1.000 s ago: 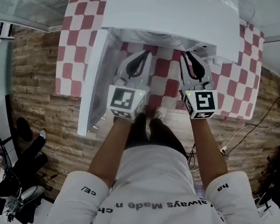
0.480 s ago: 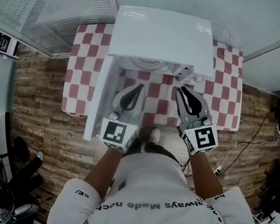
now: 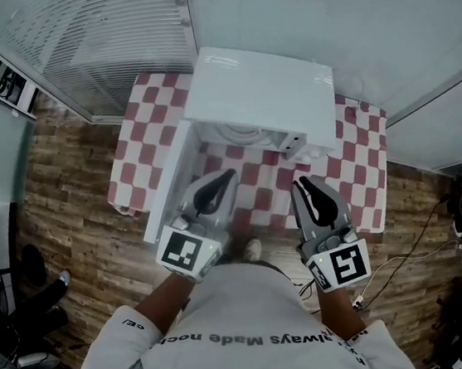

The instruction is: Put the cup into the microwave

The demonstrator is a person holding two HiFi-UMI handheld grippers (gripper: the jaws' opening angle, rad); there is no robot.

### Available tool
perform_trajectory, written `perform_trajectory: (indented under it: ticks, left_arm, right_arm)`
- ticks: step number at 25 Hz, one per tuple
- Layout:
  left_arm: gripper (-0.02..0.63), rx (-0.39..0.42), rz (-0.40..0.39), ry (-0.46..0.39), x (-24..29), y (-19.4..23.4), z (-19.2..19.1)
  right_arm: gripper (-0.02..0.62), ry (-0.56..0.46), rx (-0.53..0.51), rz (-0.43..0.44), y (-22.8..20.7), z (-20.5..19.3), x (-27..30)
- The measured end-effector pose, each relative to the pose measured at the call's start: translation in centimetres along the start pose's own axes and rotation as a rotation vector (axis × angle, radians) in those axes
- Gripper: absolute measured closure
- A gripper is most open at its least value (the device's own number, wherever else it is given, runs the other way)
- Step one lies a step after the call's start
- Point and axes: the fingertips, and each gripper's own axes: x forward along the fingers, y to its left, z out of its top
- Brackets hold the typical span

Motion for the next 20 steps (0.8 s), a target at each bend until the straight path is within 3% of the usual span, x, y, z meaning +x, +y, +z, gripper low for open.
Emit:
perform_trajectory:
  ticks: [9,12,20]
  left_arm:
    - [0.601,0.01,-0.043,0.004,-1.7,-2.8,2.1]
    - [0.601,0.016,-0.045,-0.033,-2.0,-3.1,3.4]
    - [0.601,0.039,-0.043,-0.041,-2.3,-2.9,4.2]
  right_arm:
    - [0.549,-0.037,-0.029,0.042,2.4,3.7,-2.2]
    - [0.549,-0.037,-0.04,0.051,3.0,4.1,-2.8]
    - [0.549,-0.057,-0.061,0.03,2.5,5.0,-3.3]
